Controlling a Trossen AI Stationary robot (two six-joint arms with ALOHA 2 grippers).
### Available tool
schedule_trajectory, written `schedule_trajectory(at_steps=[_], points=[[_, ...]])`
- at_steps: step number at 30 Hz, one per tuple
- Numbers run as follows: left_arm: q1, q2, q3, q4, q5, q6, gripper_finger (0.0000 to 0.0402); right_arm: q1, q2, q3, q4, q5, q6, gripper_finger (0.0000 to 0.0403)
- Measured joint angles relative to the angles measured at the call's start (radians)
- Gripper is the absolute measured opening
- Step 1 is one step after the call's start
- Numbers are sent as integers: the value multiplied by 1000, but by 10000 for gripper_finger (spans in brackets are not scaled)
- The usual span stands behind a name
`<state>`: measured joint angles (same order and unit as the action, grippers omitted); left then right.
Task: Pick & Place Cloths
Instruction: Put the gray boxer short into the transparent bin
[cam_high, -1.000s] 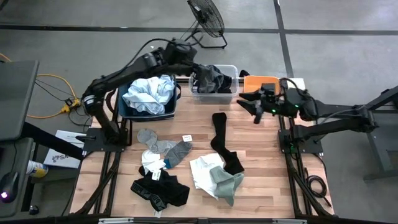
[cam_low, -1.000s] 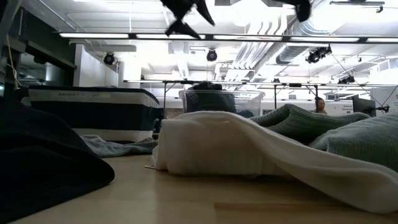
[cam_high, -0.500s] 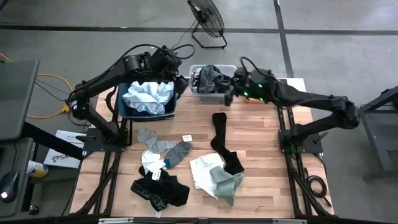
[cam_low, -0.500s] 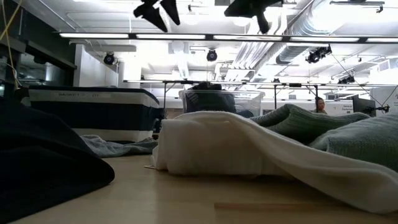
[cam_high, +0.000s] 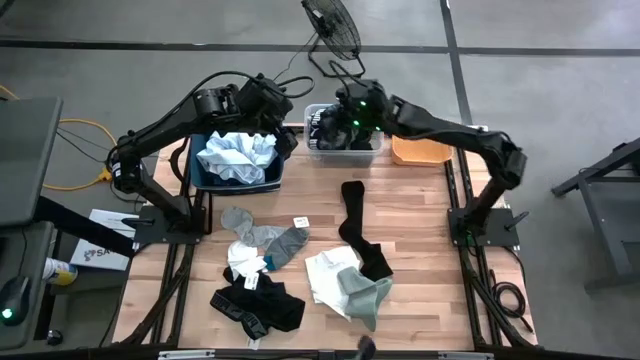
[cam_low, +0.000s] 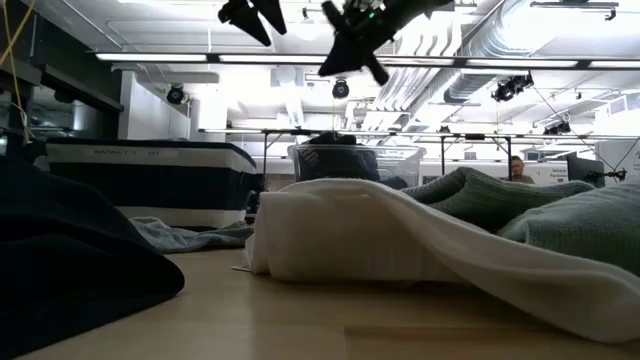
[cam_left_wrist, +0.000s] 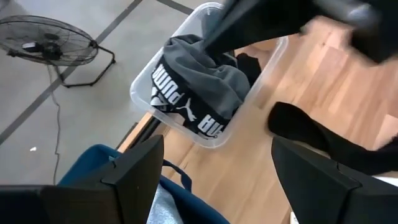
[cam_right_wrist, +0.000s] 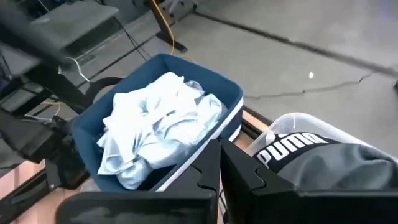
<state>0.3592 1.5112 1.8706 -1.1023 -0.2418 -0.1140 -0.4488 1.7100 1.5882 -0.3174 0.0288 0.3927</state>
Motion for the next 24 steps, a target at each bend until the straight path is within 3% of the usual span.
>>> schedule_trajectory(at_steps=[13, 24], points=[[0, 0, 0, 2, 98, 28, 292, -57, 216, 41, -171, -53, 175, 3], [0, 0, 0, 0, 105, 13, 292, -119, 232, 41, -403, 76, 213, 3]])
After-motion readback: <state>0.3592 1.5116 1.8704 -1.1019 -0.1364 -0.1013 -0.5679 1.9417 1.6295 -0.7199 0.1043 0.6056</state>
